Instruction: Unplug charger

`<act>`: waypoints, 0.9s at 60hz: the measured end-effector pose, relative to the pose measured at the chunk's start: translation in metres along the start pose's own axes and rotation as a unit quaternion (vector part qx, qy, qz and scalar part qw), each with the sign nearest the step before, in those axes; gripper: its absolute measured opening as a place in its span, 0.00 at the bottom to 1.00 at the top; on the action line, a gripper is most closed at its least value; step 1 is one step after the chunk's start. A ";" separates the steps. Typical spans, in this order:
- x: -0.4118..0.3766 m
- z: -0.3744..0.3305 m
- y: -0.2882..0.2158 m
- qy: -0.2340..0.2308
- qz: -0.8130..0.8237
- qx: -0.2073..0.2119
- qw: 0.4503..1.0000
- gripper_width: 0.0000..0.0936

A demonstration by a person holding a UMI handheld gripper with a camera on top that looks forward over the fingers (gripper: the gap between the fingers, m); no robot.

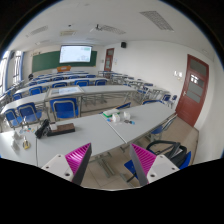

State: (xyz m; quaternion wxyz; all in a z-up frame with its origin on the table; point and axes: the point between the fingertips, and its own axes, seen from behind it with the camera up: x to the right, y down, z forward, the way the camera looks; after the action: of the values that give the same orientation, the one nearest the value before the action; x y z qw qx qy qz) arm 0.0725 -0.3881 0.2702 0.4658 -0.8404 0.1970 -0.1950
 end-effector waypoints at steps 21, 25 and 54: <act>-0.092 -0.002 0.073 -0.053 -0.021 -0.036 0.998 0.82; -0.136 0.003 0.083 -0.087 -0.023 -0.037 0.995 0.82; -0.393 0.231 0.008 -0.213 -0.047 0.016 0.976 0.83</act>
State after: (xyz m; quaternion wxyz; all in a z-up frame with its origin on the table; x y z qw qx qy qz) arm -0.1433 -0.0271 0.0930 0.5005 -0.8634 0.0509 -0.0365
